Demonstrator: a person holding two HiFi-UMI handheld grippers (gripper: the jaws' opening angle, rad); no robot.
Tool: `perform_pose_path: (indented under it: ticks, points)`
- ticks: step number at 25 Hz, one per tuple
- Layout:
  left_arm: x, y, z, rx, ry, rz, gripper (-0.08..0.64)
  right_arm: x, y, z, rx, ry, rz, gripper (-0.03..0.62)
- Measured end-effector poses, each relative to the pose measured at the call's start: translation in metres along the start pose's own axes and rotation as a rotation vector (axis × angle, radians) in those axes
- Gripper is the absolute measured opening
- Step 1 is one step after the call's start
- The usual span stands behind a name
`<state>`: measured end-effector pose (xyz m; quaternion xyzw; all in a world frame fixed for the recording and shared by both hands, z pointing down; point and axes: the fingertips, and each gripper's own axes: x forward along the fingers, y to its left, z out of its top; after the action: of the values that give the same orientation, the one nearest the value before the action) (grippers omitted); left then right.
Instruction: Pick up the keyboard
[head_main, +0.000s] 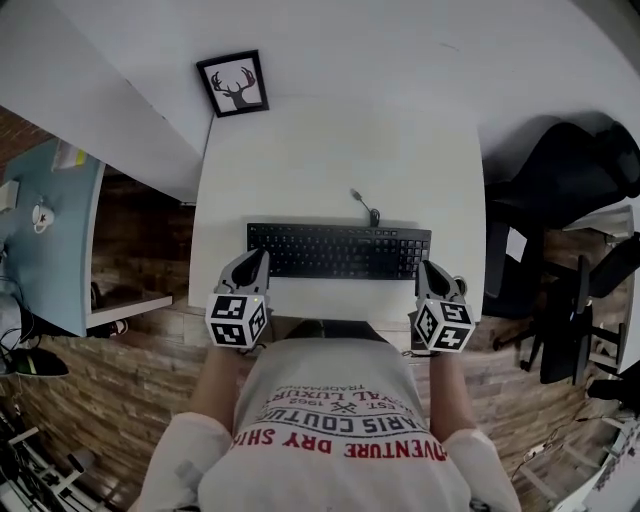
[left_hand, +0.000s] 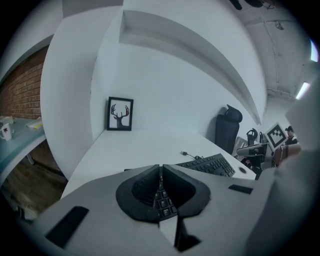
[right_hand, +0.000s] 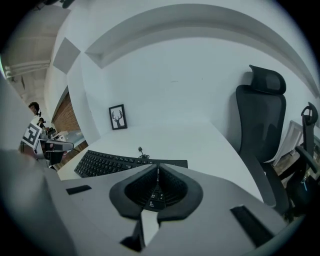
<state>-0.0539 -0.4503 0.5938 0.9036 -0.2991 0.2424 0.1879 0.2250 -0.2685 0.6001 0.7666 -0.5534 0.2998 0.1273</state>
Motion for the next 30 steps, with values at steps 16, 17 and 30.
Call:
perform_pose_path:
  ticks: [16, 17, 30]
  points:
    - [0.056, 0.057, -0.051, -0.200, 0.256, 0.033, 0.263, 0.070, -0.042, -0.042, 0.116, 0.221, 0.098, 0.249]
    - [0.059, 0.058, -0.053, -0.202, 0.273, 0.022, 0.272, 0.072, -0.041, -0.046, 0.120, 0.237, 0.115, 0.249]
    - [0.074, 0.055, -0.061, -0.268, 0.321, -0.056, 0.278, 0.086, -0.038, -0.054, 0.201, 0.337, 0.298, 0.252]
